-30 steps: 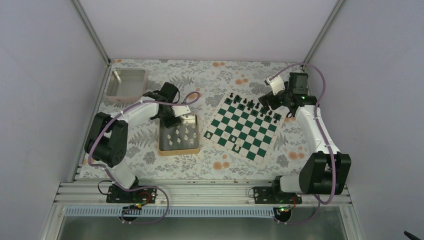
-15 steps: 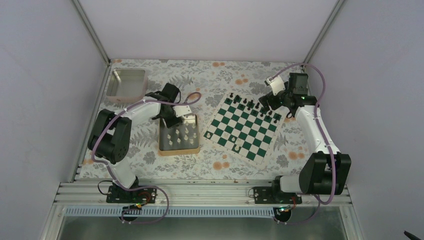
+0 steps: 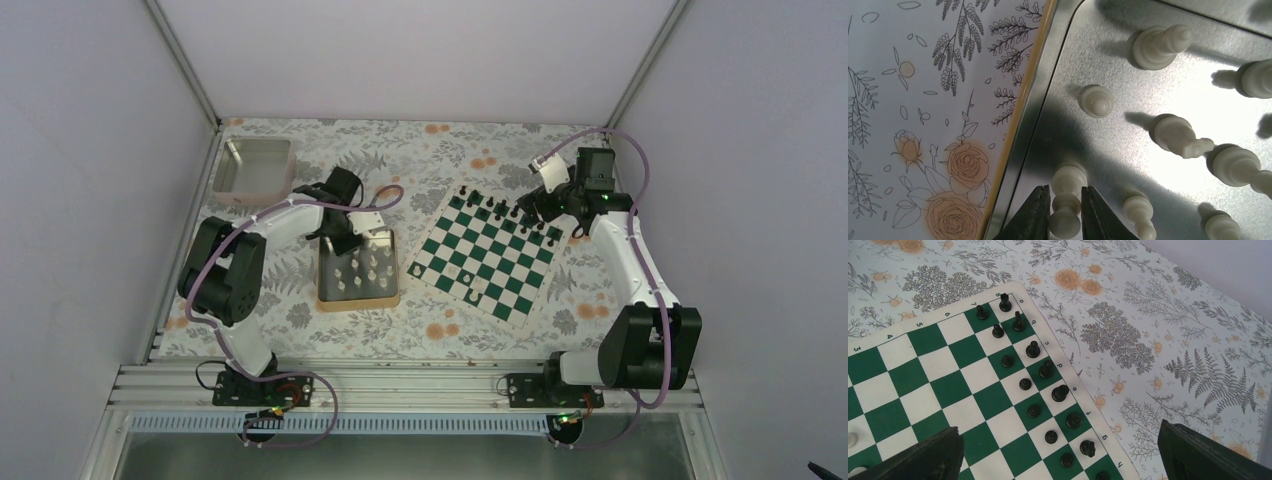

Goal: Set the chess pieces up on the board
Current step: Pick up the chess piece from the storage box, then place the chess piece on the chessboard.

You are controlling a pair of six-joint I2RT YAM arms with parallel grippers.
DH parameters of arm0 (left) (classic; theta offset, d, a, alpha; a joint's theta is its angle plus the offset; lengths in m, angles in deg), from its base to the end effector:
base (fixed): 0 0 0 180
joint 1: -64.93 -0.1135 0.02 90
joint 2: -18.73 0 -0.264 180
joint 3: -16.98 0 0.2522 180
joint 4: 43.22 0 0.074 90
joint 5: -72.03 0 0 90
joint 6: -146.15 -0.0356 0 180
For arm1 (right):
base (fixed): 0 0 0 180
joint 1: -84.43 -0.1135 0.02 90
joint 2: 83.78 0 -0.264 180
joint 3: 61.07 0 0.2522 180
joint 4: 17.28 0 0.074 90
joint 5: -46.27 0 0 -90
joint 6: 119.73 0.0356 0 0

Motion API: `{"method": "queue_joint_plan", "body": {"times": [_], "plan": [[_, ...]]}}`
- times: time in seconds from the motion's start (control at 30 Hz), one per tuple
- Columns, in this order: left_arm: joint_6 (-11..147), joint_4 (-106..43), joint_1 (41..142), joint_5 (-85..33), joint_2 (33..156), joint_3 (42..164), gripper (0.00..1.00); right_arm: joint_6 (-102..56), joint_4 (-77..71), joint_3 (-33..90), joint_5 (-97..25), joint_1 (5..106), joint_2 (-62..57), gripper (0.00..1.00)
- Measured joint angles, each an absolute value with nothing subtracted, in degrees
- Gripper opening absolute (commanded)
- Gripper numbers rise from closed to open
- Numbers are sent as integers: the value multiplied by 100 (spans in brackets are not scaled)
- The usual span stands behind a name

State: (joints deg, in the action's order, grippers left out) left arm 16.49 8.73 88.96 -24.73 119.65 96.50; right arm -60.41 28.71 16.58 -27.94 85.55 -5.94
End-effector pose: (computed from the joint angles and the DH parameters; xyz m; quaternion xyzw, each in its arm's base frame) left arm 0.3053 -0.1407 0.1759 0.5284 0.8346 -0.0381 0.1511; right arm 0.2917 0.0040 0.2926 -0.2840 0.8755 0.0213 0.3904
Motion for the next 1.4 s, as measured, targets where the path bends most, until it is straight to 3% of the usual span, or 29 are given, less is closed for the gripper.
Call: {"method": "queue_joint_plan", "body": {"times": [0.23, 0.57, 0.87, 1.4], "plan": [[1660, 878, 8950, -2325, 11961, 9652, 8, -6041, 2873, 1650, -2794, 8555, -637, 100], [1727, 1514, 9398, -2043, 11480, 10139, 7, -6041, 2871, 1650, -2794, 8555, -659, 100], [1898, 2268, 10161, -1813, 11016, 11291, 7, -6039, 2871, 1650, -2799, 8555, -659, 100], [1994, 2283, 11610, -1980, 11991, 11521, 4, -6004, 2858, 1648, -2969, 8603, -712, 100]]}}
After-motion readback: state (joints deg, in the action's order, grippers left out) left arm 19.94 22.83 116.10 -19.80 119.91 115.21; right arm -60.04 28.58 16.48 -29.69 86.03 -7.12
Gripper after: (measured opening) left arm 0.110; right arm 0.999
